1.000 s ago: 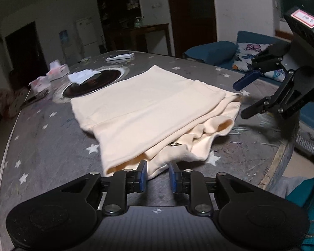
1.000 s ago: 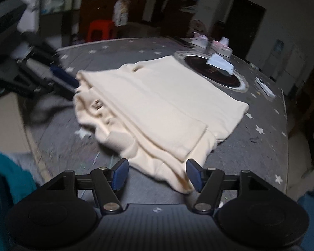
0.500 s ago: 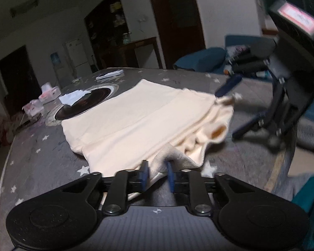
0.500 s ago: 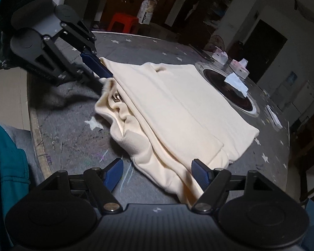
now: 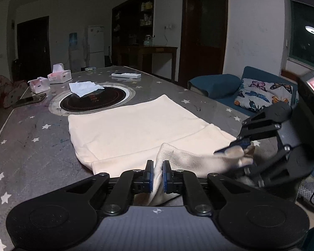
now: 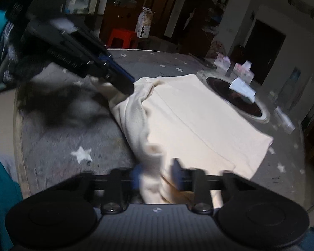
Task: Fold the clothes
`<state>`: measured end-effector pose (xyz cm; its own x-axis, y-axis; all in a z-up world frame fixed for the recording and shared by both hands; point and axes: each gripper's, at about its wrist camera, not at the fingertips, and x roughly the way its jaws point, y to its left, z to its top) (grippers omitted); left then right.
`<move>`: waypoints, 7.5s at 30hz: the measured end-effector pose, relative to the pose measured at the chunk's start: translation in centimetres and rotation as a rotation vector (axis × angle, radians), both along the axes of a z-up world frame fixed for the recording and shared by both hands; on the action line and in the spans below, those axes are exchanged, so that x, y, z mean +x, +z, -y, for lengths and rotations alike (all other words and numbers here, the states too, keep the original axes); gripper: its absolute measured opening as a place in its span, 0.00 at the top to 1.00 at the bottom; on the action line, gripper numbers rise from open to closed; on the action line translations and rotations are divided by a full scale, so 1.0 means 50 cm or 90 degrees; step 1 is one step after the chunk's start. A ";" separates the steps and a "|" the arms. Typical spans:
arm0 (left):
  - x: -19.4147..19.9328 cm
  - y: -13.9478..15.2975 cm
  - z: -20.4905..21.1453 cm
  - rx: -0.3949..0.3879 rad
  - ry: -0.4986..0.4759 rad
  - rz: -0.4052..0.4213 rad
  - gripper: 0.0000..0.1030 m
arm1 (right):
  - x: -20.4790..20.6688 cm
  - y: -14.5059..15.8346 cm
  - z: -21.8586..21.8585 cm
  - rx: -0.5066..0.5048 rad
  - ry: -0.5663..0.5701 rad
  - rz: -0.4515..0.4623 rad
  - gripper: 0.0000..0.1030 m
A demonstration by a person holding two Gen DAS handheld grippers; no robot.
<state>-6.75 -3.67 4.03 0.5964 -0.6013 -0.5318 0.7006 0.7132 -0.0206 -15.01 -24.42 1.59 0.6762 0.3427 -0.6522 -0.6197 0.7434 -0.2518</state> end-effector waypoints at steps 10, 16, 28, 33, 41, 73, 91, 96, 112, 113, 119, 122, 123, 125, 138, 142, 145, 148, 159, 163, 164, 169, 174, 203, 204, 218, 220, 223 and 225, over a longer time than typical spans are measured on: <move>-0.040 -0.015 -0.022 0.063 -0.014 0.047 0.62 | 0.057 0.046 0.044 0.114 -0.045 -0.074 0.88; -0.059 -0.031 -0.017 0.126 -0.036 0.093 0.58 | 0.065 0.055 0.041 0.113 -0.049 -0.067 0.88; -0.069 -0.046 -0.026 0.165 -0.063 0.132 0.92 | 0.023 0.058 0.032 0.113 -0.048 -0.031 0.90; -0.100 -0.015 -0.043 0.132 -0.066 0.119 0.92 | -0.013 0.090 0.037 0.121 -0.034 -0.014 0.91; -0.213 0.065 -0.081 0.096 -0.110 0.087 0.92 | -0.128 0.168 0.039 0.125 0.012 -0.035 0.91; 0.155 -0.021 0.000 0.039 0.109 -0.059 0.93 | 0.175 0.091 0.038 0.094 -0.100 -0.042 0.80; 0.163 -0.035 -0.021 0.054 0.191 -0.061 0.92 | 0.114 0.014 0.117 0.173 -0.253 -0.084 0.79; 0.130 0.011 -0.027 0.010 0.194 -0.053 0.92 | 0.116 0.050 0.129 0.198 -0.246 -0.067 0.78; 0.160 -0.029 0.109 -0.017 0.127 -0.148 0.91 | 0.215 0.011 0.059 0.202 -0.237 -0.115 0.79; 0.164 -0.034 0.111 -0.015 0.129 -0.151 0.91 | 0.215 0.010 0.057 0.195 -0.236 -0.110 0.80; 0.164 -0.041 0.110 -0.014 0.130 -0.150 0.91 | 0.212 0.026 0.050 0.198 -0.227 -0.095 0.79; 0.164 -0.041 0.111 -0.012 0.130 -0.148 0.91 | 0.219 0.010 0.038 0.173 -0.216 -0.101 0.79; 0.163 -0.041 0.111 -0.011 0.129 -0.147 0.91 | 0.221 0.005 0.035 0.164 -0.212 -0.103 0.79; 0.163 -0.041 0.111 -0.011 0.129 -0.147 0.91 | 0.219 0.015 0.035 0.166 -0.212 -0.097 0.79; 0.163 -0.044 0.111 -0.010 0.130 -0.143 0.90 | 0.205 0.023 0.024 0.146 -0.205 -0.092 0.79; 0.164 -0.044 0.111 -0.011 0.131 -0.144 0.90 | 0.157 0.029 0.050 0.154 -0.211 -0.085 0.79; 0.165 -0.044 0.111 -0.011 0.133 -0.144 0.90 | 0.120 0.033 0.069 0.159 -0.215 -0.080 0.79; 0.165 -0.045 0.111 -0.010 0.133 -0.143 0.90 | 0.090 0.023 0.084 0.151 -0.224 -0.074 0.79; 0.162 -0.045 0.113 -0.007 0.133 -0.136 0.90 | 0.052 0.015 0.134 0.176 -0.260 -0.074 0.78; 0.162 -0.046 0.112 -0.006 0.133 -0.135 0.90 | 0.057 0.022 0.145 0.207 -0.265 -0.083 0.78; 0.162 -0.046 0.112 -0.006 0.133 -0.135 0.90 | 0.057 0.028 0.147 0.213 -0.262 -0.080 0.78; 0.159 -0.047 0.113 -0.006 0.133 -0.132 0.90 | 0.060 0.044 0.174 0.218 -0.298 -0.062 0.78; 0.156 -0.048 0.117 -0.002 0.133 -0.123 0.90 | 0.071 0.023 0.184 0.195 -0.313 -0.073 0.81; 0.134 -0.053 0.127 0.022 0.123 -0.072 0.89 | -0.017 0.055 0.118 0.143 -0.197 -0.026 0.94; 0.134 -0.054 0.126 0.022 0.122 -0.071 0.89 | -0.016 0.039 0.118 0.137 -0.205 -0.039 0.94; 0.017 0.005 0.061 -0.031 0.105 -0.055 0.77 | -0.013 0.015 0.131 0.145 -0.222 -0.059 0.95; 0.000 0.001 0.043 -0.038 0.112 -0.071 0.77 | -0.014 0.014 0.132 0.149 -0.223 -0.060 0.95; -0.013 -0.009 0.016 -0.049 0.126 -0.096 0.77 | -0.013 0.013 0.134 0.154 -0.224 -0.061 0.94; -0.015 -0.017 0.004 -0.048 0.141 -0.103 0.77 | -0.011 0.012 0.134 0.154 -0.223 -0.061 0.94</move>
<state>-7.53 -3.89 3.16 0.6288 -0.5070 -0.5895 0.5114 0.8408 -0.1777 -15.57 -31.13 2.20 0.7190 0.2540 -0.6469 -0.3310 0.9436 0.0026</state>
